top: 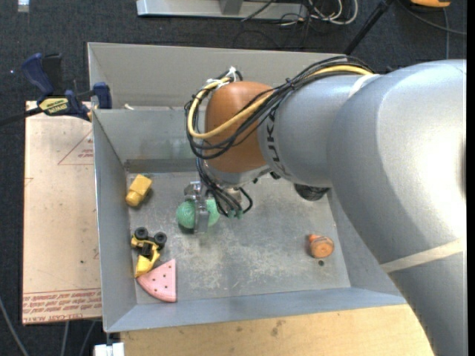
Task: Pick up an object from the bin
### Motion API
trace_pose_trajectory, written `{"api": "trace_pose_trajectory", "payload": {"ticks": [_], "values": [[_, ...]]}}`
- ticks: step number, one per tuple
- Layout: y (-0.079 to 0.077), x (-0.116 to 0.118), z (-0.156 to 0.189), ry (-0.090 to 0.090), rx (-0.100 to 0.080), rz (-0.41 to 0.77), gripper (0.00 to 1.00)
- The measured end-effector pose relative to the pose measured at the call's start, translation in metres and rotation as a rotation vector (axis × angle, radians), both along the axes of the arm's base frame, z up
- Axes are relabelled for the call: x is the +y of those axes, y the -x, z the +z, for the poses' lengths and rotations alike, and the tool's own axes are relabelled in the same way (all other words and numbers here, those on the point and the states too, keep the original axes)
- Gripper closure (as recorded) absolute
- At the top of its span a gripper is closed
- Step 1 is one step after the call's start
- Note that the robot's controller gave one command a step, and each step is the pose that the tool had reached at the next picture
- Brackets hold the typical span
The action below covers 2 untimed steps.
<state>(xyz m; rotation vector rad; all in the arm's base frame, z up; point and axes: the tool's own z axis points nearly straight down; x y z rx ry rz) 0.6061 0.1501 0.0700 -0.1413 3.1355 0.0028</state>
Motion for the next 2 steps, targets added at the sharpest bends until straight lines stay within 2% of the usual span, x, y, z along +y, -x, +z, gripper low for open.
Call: {"api": "trace_pose_trajectory", "payload": {"ticks": [1,2], "values": [[0.0,0.0,0.0,0.0,0.0,0.0,1.0],[-0.005,0.024,0.175,-0.001,-0.008,0.03,1.0]]}}
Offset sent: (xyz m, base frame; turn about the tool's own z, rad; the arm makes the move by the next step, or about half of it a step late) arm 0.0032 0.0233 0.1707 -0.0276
